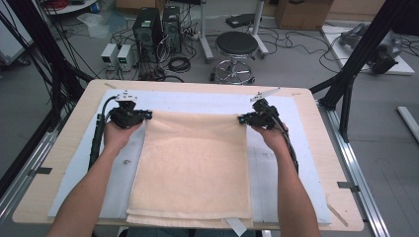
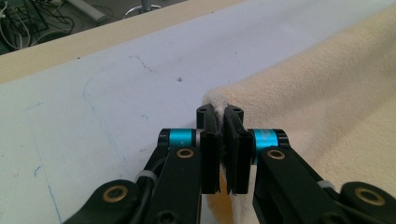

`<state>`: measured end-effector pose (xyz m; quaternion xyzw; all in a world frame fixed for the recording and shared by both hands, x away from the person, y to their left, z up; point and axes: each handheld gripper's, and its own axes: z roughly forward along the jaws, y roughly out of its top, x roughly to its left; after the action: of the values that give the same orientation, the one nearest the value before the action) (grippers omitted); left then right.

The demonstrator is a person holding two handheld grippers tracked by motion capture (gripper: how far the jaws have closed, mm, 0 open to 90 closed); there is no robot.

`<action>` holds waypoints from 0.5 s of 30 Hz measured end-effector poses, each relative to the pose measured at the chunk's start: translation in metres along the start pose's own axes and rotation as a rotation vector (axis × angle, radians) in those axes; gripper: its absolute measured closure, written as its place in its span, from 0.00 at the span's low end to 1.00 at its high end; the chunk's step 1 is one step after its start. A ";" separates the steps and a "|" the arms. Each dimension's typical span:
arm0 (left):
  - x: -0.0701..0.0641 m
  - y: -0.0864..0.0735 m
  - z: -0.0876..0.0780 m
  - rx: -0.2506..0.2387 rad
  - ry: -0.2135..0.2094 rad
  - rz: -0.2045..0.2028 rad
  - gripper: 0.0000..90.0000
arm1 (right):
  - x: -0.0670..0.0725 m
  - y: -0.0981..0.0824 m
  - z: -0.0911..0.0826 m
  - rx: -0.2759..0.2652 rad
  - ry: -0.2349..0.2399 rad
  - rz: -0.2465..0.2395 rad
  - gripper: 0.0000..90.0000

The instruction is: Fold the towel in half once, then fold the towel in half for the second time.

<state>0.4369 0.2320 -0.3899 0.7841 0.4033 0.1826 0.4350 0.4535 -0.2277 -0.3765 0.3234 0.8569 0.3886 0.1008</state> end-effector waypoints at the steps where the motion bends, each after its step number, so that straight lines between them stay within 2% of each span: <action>1: 0.000 -0.001 -0.001 0.000 0.000 -0.001 0.95 | 0.001 0.000 -0.001 -0.003 0.003 -0.004 0.92; 8: -0.001 -0.001 -0.002 -0.015 0.001 0.002 0.95 | 0.003 0.001 -0.004 -0.005 0.002 -0.009 0.92; 15: -0.003 -0.001 -0.003 -0.009 -0.009 0.012 0.95 | 0.003 0.001 -0.003 -0.002 0.009 -0.010 0.92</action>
<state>0.4332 0.2318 -0.3888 0.7853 0.3959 0.1836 0.4393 0.4505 -0.2272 -0.3735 0.3172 0.8586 0.3904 0.0992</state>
